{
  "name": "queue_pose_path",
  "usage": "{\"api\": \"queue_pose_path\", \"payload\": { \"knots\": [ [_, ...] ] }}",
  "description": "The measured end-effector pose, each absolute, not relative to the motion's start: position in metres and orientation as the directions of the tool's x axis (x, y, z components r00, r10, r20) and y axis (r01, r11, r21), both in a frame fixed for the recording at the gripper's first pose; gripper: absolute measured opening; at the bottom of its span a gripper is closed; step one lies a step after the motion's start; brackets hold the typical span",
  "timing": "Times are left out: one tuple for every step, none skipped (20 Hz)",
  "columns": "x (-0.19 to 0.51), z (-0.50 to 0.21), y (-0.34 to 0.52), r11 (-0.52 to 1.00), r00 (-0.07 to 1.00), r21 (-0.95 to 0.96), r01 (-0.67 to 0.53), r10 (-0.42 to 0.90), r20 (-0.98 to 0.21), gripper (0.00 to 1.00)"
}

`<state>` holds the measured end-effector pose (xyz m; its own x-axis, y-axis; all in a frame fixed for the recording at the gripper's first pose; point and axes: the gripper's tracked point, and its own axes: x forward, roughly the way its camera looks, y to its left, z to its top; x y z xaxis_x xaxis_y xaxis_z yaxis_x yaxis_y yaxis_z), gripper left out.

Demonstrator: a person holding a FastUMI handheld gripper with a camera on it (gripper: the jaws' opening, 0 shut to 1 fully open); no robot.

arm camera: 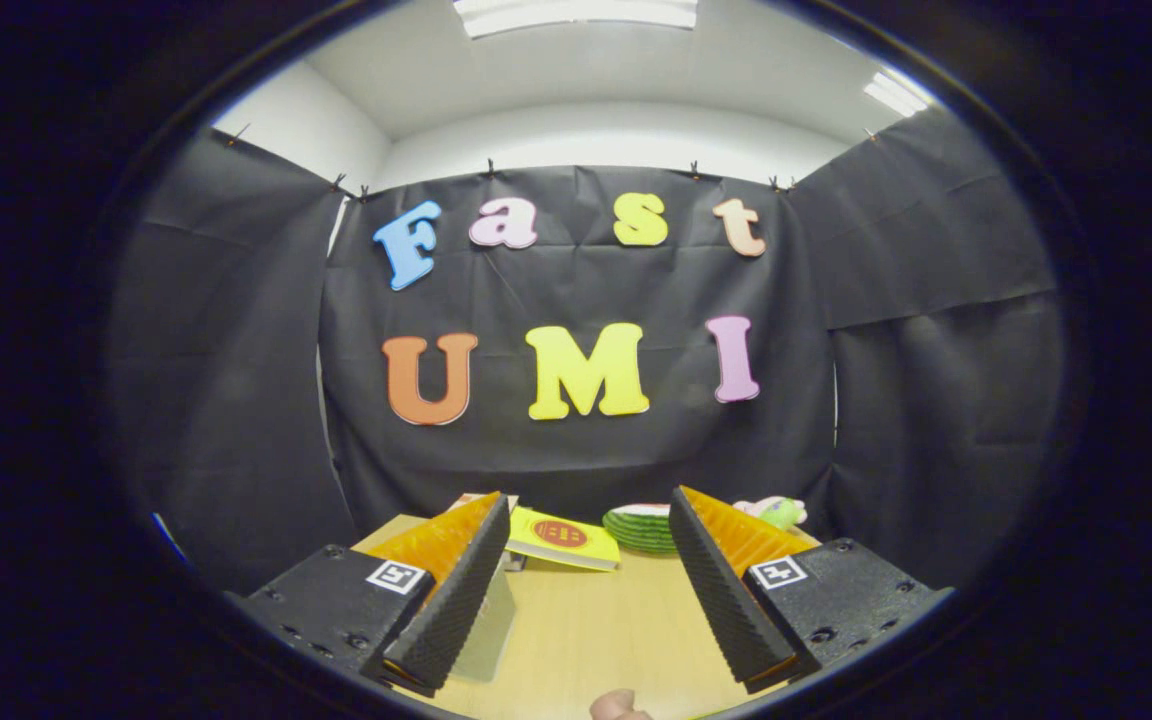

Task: Open the storage box then place both shoes into the box .Put the left shoe in first, then the right shoe, with the right side of both shoes facing outward in a uniform manner.

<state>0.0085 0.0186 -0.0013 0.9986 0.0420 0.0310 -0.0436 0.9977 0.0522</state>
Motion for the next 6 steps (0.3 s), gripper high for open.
{"api": "queue_pose_path", "payload": {
  "knots": [
    [0.006,-0.001,0.018,0.998,0.998,0.048,-0.043,0.041,0.038,1.00],
    [0.003,0.000,0.018,0.998,0.998,0.043,-0.042,0.040,0.050,1.00],
    [0.001,0.001,0.021,0.998,0.997,0.037,-0.049,0.047,0.057,1.00],
    [-0.001,-0.002,0.026,0.998,0.997,0.027,-0.063,0.061,0.051,1.00],
    [-0.004,-0.007,0.030,0.997,0.996,0.015,-0.074,0.073,0.045,1.00],
    [-0.006,-0.008,0.032,0.997,0.996,0.000,-0.077,0.077,0.047,1.00]
  ]
}}
